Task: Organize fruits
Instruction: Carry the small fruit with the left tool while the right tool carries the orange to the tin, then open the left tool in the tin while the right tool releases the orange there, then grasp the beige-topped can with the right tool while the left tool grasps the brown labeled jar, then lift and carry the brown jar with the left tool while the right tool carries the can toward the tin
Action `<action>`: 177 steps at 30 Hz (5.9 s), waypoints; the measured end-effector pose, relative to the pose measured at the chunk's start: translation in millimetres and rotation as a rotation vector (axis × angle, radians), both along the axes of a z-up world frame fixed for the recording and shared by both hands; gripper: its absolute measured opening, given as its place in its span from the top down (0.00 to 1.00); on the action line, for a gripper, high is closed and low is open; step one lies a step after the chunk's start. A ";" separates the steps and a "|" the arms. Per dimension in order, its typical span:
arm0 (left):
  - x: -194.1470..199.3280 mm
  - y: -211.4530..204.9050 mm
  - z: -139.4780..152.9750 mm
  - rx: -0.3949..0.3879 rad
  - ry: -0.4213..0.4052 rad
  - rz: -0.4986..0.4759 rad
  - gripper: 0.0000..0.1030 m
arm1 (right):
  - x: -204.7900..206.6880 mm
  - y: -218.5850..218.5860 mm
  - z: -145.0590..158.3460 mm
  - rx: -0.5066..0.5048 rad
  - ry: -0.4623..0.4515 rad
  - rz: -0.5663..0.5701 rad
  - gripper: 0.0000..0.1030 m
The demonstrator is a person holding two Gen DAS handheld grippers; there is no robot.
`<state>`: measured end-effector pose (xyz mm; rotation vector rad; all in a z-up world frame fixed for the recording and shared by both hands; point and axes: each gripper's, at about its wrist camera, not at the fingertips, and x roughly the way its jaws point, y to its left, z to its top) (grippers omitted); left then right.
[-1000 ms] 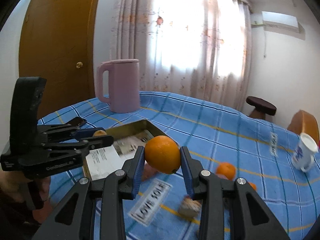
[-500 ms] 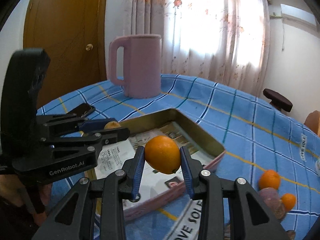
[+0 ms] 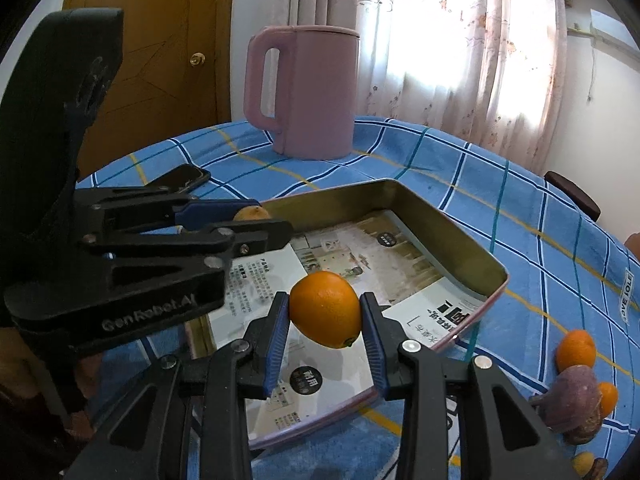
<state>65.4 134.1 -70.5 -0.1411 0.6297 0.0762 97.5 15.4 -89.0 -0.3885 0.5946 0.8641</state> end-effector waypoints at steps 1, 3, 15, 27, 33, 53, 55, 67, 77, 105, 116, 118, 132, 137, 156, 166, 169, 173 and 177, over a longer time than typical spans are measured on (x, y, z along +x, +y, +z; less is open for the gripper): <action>-0.5 -0.1 0.2 0.002 -0.001 0.002 0.73 | -0.4 0.9 -0.6 -0.005 0.000 0.004 0.64; -1.7 -1.3 0.6 0.012 -0.005 0.009 0.73 | -0.3 1.8 -1.3 -0.007 0.008 0.008 0.63; -25.2 -10.3 21.4 0.022 -0.099 0.040 0.31 | -11.7 -32.2 13.0 0.032 -0.032 -0.040 0.44; -29.1 -86.5 36.0 0.005 -0.157 -0.122 0.13 | -13.4 -172.5 22.2 0.047 -0.106 -0.314 0.44; -14.8 -132.1 25.7 0.036 -0.114 -0.207 0.09 | -2.4 -194.8 7.8 0.054 -0.040 -0.347 0.44; 12.7 -166.4 8.7 0.045 -0.024 -0.271 0.09 | 15.7 -208.0 -9.4 0.037 0.014 -0.404 0.65; 16.5 -171.7 6.9 0.053 -0.013 -0.285 0.10 | 18.9 -217.2 -8.4 0.068 0.031 -0.421 0.65; 52.0 -198.7 -11.3 0.010 0.139 -0.364 0.36 | 15.8 -234.3 -3.0 0.137 0.002 -0.463 0.65; 59.2 -196.1 -20.3 -0.047 0.197 -0.383 0.57 | 9.9 -233.7 -1.7 0.147 -0.022 -0.457 0.65; 11.5 -196.1 3.8 -0.011 -0.086 -0.339 0.57 | -14.1 -233.5 7.2 0.202 -0.160 -0.419 0.65; -2.1 -194.3 9.6 0.003 -0.159 -0.321 0.57 | -25.0 -233.7 9.9 0.230 -0.219 -0.396 0.65; -3.4 -195.1 10.2 0.009 -0.166 -0.320 0.57 | -26.7 -233.7 10.3 0.234 -0.229 -0.391 0.65; -19.1 -197.7 19.7 0.057 -0.250 -0.299 0.57 | -37.8 -235.0 12.0 0.263 -0.291 -0.367 0.65; -24.9 -195.6 24.8 0.064 -0.281 -0.284 0.57 | -42.7 -235.0 11.8 0.273 -0.313 -0.357 0.65; -35.7 -184.8 37.0 0.096 -0.350 -0.238 0.57 | -41.8 -240.0 17.5 0.325 -0.297 -0.333 0.65; -30.9 -157.5 37.4 0.078 -0.313 -0.184 0.57 | -31.4 -212.9 35.3 0.296 -0.279 -0.265 0.65; -28.8 -144.6 37.3 0.069 -0.301 -0.161 0.57 | -27.3 -197.8 42.6 0.285 -0.274 -0.232 0.65; -22.9 -124.2 37.1 0.059 -0.286 -0.128 0.57 | -19.6 -172.5 53.1 0.262 -0.268 -0.184 0.65; -15.7 -101.3 35.9 0.054 -0.270 -0.091 0.57 | -9.7 -142.6 59.8 0.243 -0.249 -0.143 0.65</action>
